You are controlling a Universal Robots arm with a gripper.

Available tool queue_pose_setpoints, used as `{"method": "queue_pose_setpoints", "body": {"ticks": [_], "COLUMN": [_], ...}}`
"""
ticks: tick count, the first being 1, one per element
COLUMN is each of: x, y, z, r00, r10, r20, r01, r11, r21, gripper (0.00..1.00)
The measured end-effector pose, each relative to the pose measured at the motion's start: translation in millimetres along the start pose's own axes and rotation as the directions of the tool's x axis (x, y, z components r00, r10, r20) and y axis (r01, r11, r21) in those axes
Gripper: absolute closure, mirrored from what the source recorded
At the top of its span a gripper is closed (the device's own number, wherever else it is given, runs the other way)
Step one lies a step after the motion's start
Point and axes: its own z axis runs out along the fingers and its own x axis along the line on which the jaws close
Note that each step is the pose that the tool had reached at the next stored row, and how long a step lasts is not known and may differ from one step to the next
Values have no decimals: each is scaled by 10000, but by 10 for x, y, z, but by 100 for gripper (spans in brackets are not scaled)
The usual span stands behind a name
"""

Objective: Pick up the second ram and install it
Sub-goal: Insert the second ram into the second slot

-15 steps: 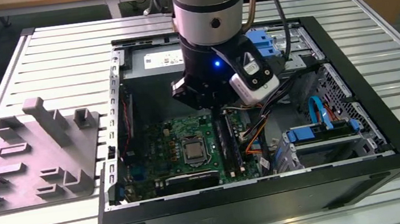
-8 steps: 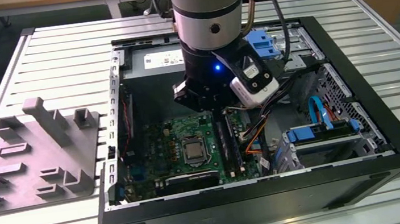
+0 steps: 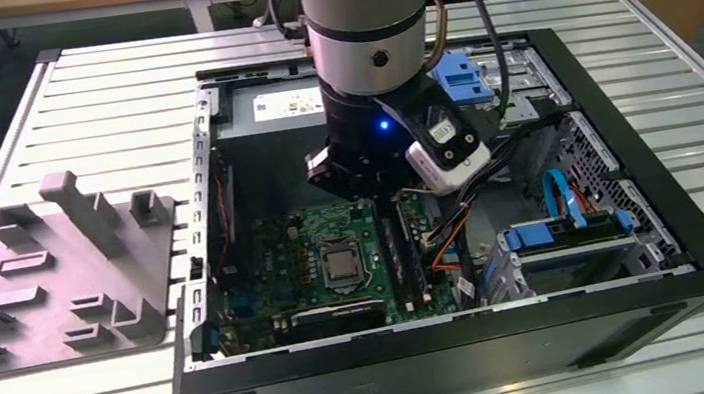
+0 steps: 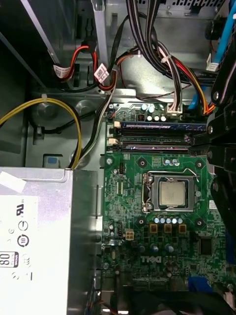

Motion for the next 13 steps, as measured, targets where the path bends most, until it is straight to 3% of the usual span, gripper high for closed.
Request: {"method": "queue_pose_setpoints", "body": {"ticks": [6, 13], "x": [-6, -72], "y": [7, 12], "z": [81, 124], "r00": [10000, 10000], "r10": [-1, 0], "r20": [0, -1], "r01": [1, 0], "r11": [10000, 10000], "r21": [2, 3], "gripper": [89, 89]}}
